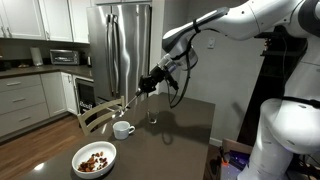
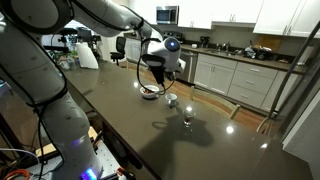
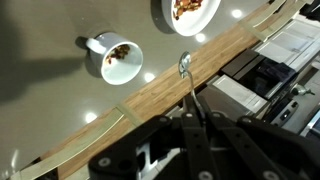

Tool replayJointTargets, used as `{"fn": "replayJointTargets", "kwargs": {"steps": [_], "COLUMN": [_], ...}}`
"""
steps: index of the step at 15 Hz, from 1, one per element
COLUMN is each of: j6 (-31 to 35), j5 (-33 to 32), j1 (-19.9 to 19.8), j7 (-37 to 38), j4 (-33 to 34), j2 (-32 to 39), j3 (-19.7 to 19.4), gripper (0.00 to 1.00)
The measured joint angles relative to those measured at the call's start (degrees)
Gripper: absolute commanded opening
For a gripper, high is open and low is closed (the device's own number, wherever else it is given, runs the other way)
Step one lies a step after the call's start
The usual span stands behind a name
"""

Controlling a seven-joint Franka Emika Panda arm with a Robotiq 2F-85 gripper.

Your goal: Use the spoon to move some contents of the bowl to the mug and the glass cup

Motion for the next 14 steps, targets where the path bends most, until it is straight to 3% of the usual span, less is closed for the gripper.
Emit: {"fn": "replayJointTargets", "kwargs": {"steps": [14], "j6": [-2.1], "j5": [17.3], "j1": [0.9], "j7": [-14.7], "j4": [0.0], "j2": [10.9], "j3": [8.8], "gripper": [0.03]}}
